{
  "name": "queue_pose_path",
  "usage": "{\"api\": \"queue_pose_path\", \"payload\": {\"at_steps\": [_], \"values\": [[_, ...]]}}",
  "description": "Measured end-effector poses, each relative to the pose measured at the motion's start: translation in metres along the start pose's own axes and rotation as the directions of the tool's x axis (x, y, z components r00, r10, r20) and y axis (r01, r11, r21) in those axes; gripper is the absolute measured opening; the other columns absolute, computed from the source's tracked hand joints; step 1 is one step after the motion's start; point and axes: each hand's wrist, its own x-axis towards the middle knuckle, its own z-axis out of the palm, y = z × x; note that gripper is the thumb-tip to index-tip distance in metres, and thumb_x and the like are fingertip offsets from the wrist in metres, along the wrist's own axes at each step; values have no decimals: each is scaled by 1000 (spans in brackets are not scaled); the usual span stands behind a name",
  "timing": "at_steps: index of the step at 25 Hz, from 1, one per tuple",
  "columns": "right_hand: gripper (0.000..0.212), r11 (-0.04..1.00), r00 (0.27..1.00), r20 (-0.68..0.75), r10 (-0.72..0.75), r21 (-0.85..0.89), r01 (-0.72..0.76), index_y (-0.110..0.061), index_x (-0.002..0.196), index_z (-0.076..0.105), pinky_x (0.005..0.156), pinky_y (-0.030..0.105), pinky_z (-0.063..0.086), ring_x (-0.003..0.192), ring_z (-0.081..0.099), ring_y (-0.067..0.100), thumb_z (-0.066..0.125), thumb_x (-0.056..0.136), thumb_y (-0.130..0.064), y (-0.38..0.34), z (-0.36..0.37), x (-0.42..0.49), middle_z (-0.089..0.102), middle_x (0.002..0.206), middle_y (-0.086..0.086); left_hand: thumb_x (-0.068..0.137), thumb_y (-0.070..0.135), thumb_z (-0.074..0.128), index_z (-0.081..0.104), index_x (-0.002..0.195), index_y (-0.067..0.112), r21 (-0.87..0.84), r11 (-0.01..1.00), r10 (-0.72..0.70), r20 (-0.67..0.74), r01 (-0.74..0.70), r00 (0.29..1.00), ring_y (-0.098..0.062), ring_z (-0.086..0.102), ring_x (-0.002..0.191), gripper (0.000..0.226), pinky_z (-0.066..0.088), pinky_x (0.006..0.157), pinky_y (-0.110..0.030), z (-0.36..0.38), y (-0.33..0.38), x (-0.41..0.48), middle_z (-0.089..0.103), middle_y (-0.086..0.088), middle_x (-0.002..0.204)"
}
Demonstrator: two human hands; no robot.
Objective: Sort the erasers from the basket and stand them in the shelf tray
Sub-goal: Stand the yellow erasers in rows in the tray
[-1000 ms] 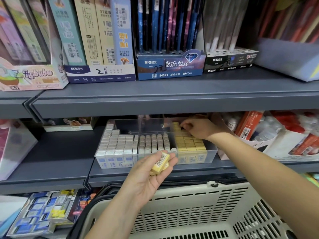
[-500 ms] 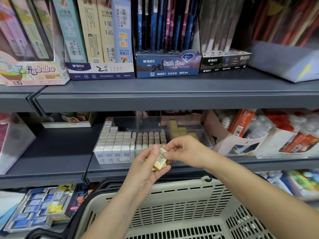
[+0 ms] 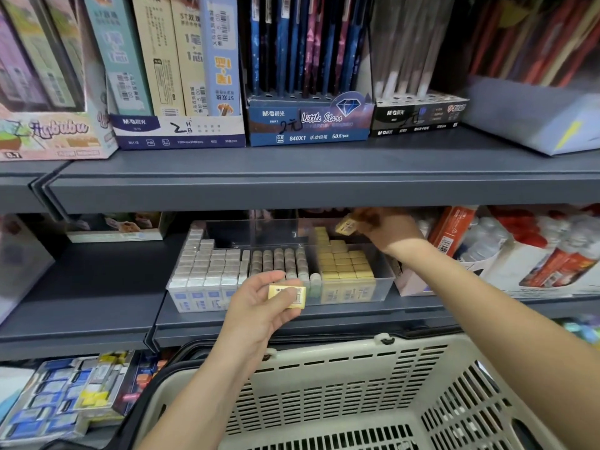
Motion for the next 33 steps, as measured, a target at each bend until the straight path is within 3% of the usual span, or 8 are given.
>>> {"api": "queue_pose_path", "payload": {"at_steps": [4,9,16,19,22,25,29,33], "values": [[8,995,995,30,-96,25,95,-18,98,59,81,28,43,98,59,24,54,92,-20,9,20,26,63,109,7,85,-1,60,69,96,14,46,998,33,-19,-32,999,-13,69,78,21,54,64,-19,-2,-2,0,66,-9,97],[11,996,972,233,-10,-82,30,-30,86,55,77,24,39,86,54,13,51,92,-21,12,42,42,61,109,0,83,7,65,68,105,27,134,985,119,-58,-110,991,-7,67,83,30,52,64,-18,-5,-4,1,73,2,96],[26,956,974,215,-71,-264,128,-26,111,58,85,29,43,106,56,24,36,98,-25,-8,31,24,59,124,0,80,9,66,69,100,25,56,987,150,-49,-148,987,-5,67,93,25,53,79,-17,-5,-4,0,74,7,94],[23,984,980,104,-170,-39,175,-26,102,66,81,27,47,92,62,16,46,95,-34,-30,25,-18,68,102,-8,75,13,68,70,99,21,-16,987,160,-47,-161,986,-7,68,90,25,53,72,-15,-5,-3,0,74,6,90],[21,943,945,261,-198,314,111,-29,85,67,64,20,48,69,65,4,50,92,-40,-47,25,-66,68,71,-12,69,19,69,71,102,17,-37,985,170,-19,-171,985,-10,68,91,33,53,73,-17,-4,-4,-1,73,2,91],[8,826,904,386,-185,559,-69,-23,93,64,60,19,51,69,67,6,58,89,-25,-50,30,-87,70,75,-4,72,17,70,71,100,17,-13,988,151,-2,-151,988,-12,68,91,28,54,74,-19,0,-7,-3,72,-2,94],[11,798,936,344,-80,584,-147,-14,96,64,73,33,58,79,69,21,64,85,-13,-38,26,-74,72,83,4,83,11,67,68,92,30,287,931,241,-14,-227,970,0,64,85,21,51,75,-13,-1,-8,-1,70,5,89],[20,983,998,20,55,172,-58,-21,107,61,82,32,50,99,62,30,61,87,-18,-10,9,-20,67,109,9,86,16,63,62,89,36,604,736,381,4,-306,924,6,56,67,21,43,65,-4,-13,-9,3,61,10,71]]}}
